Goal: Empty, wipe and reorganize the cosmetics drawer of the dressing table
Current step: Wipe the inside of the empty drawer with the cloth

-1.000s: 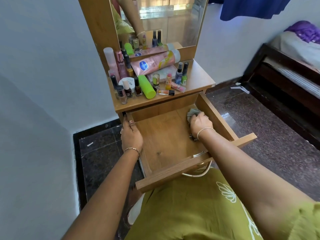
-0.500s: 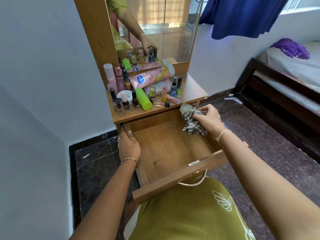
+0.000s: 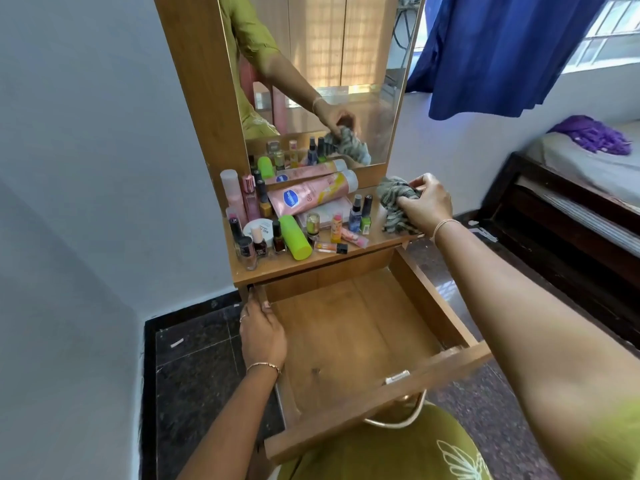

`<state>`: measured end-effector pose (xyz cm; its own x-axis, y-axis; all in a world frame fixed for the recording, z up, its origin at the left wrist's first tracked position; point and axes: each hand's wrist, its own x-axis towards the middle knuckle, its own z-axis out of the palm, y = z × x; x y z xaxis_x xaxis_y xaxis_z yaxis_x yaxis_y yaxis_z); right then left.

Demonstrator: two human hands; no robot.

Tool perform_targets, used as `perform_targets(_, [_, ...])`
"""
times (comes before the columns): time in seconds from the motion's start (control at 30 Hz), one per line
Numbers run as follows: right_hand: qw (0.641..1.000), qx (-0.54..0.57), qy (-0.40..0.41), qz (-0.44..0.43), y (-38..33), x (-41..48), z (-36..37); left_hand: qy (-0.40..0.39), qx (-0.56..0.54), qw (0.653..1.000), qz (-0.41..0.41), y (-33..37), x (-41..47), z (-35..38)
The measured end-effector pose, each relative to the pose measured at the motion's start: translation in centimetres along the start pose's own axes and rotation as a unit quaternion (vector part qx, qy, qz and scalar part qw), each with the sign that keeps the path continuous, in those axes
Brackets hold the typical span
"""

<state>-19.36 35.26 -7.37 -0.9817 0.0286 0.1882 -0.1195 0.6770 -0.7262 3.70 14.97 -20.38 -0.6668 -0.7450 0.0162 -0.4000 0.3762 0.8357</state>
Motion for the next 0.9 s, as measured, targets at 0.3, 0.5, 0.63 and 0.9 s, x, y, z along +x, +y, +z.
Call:
perform_targets(0.3, [0.999, -0.048, -0.017, -0.014, 0.9, 3.3, 4.2, 0.012, -0.010, 1.000, 0.015, -0.4, 0.5, 0.4])
perform_targets(0.5, [0.990, -0.110, 0.026, -0.080, 1.2, 2.0, 4.3, 0.008, -0.011, 1.000, 0.009, -0.5, 0.6, 0.5])
perform_targets(0.63, [0.976, -0.082, 0.136, -0.152, 0.2, -0.3, 3.9, 0.008, -0.007, 1.000, 0.000, -0.2, 0.4, 0.4])
perform_targets(0.9, [0.966, -0.010, 0.135, -0.221, -2.7, -7.2, 4.5, -0.010, -0.027, 0.999, -0.018, 0.5, 0.2, -0.5])
